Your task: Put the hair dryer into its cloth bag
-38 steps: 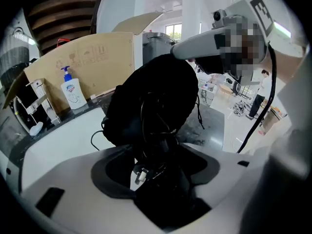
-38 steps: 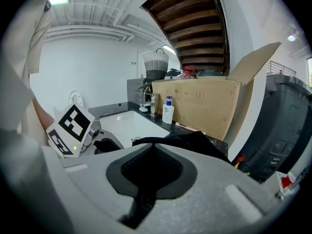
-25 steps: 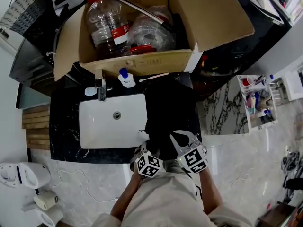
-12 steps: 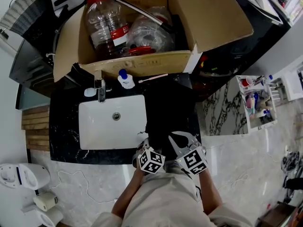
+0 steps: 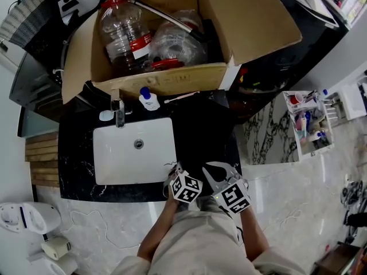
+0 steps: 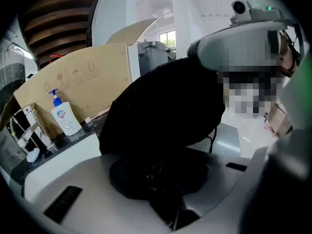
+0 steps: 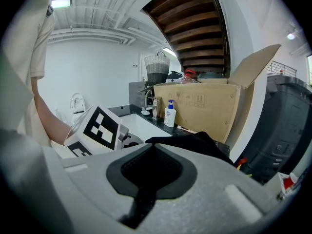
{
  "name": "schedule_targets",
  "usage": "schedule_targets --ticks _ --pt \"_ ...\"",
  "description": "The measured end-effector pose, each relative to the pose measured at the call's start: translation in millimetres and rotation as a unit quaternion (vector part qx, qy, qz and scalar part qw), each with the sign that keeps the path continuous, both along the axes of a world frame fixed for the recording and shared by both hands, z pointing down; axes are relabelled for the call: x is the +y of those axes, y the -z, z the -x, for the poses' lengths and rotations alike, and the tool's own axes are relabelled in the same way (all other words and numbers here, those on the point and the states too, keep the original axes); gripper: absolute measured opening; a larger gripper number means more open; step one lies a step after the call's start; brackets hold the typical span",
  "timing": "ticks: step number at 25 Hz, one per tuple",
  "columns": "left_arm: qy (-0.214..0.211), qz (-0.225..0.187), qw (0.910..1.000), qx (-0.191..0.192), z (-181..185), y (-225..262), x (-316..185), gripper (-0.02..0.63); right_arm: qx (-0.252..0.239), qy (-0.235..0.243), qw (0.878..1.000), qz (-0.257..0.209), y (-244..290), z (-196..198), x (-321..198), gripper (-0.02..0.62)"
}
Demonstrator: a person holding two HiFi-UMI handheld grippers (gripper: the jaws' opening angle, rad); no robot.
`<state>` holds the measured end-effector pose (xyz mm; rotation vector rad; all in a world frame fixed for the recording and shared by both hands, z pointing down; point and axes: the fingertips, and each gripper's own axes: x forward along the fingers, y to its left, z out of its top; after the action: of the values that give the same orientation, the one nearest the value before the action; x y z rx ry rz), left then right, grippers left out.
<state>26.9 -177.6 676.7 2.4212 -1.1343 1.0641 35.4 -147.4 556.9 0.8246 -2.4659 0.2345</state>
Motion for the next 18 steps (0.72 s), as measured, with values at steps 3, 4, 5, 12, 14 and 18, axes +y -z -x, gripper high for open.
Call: schedule_targets --ticks 3,4,5,12,14,18 --pt "0.003 -0.007 1.0000 0.003 -2.5 1.1 -7.1 0.074 -0.001 0.002 1.000 0.002 -0.5 0.9 1.3 0.015" --pt "0.005 -0.009 0.9999 0.004 -3.3 1.4 -9.3 0.074 -0.002 0.003 1.000 0.002 -0.7 1.1 1.8 0.015" --pt "0.006 -0.012 0.9999 0.005 -4.3 1.6 -11.4 0.074 -0.001 0.003 1.000 0.002 -1.2 1.2 2.2 0.015" --pt "0.009 -0.024 0.9993 0.027 -9.0 -0.7 -24.8 0.078 0.002 0.007 1.000 0.006 -7.0 2.2 3.3 0.015" --pt "0.008 -0.025 0.9991 0.033 -10.5 -0.8 -27.6 0.080 0.003 0.007 1.000 0.006 -7.8 2.4 3.2 0.015" --pt "0.006 -0.027 0.9987 0.042 -9.6 0.2 -25.9 0.091 0.004 0.002 1.000 0.010 -9.2 2.0 2.9 0.015"
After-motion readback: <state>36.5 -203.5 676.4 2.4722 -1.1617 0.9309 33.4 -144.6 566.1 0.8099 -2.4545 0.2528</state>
